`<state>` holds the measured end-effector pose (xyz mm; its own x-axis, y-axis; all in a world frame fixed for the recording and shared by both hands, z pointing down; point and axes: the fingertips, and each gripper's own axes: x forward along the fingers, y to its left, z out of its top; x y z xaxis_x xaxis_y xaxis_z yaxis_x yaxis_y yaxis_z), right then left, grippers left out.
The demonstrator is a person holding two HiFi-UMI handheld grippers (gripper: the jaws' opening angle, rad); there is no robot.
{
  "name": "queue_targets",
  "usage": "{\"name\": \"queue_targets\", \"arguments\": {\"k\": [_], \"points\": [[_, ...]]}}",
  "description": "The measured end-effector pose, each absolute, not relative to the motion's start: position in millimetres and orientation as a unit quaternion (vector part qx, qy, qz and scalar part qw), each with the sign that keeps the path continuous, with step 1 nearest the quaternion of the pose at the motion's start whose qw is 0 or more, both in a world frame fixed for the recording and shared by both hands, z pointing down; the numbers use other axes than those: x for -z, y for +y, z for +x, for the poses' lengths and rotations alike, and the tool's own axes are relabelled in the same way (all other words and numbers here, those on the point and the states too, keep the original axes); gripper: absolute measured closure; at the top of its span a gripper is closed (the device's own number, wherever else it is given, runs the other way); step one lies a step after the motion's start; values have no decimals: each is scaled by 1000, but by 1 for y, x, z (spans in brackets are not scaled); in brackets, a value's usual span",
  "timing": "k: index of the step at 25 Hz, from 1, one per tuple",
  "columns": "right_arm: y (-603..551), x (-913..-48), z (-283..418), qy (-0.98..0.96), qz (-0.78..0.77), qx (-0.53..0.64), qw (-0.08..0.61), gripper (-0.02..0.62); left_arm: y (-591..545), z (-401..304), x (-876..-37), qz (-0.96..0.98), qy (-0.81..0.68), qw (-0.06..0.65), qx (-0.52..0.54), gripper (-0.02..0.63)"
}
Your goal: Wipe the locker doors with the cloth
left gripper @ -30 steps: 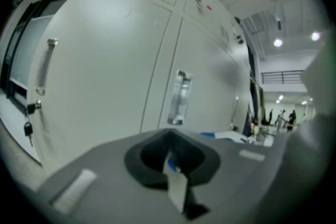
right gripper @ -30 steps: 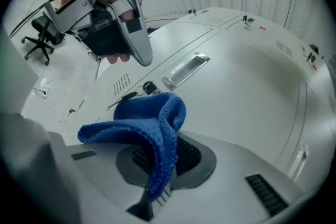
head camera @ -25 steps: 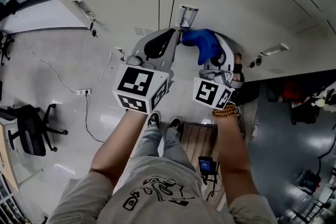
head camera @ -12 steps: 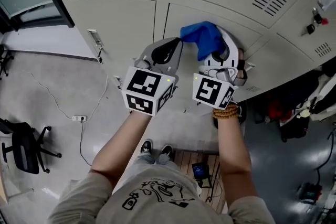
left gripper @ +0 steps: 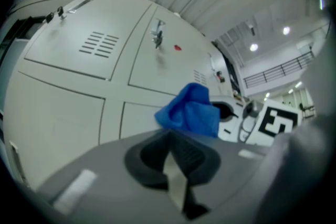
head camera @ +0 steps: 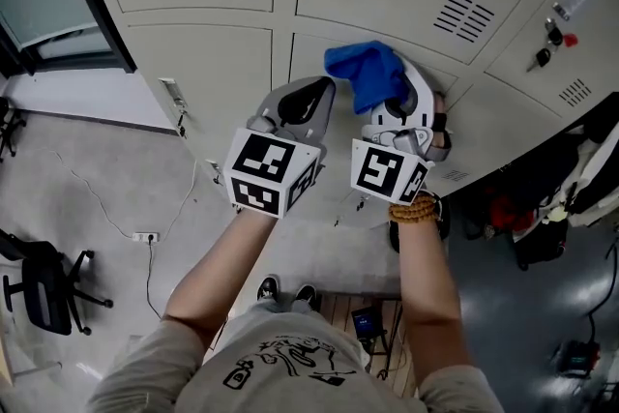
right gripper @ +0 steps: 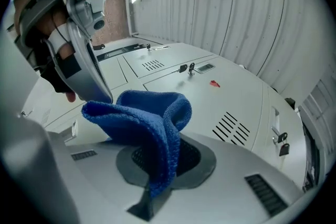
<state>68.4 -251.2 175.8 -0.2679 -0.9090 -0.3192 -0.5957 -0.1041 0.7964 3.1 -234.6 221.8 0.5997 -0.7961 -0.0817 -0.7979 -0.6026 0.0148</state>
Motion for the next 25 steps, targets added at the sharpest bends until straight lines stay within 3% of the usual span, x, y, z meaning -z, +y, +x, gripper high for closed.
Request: {"name": "queue_targets", "arguments": {"k": [12,25], "points": [[-250,-227,119,-640,595,454,173,565,-241,35,-262,-899,438,-16,-23,604],[-255,-396,112,-699,563,387,213,565,-242,45,-393,-890,447,-83,37,604]]}}
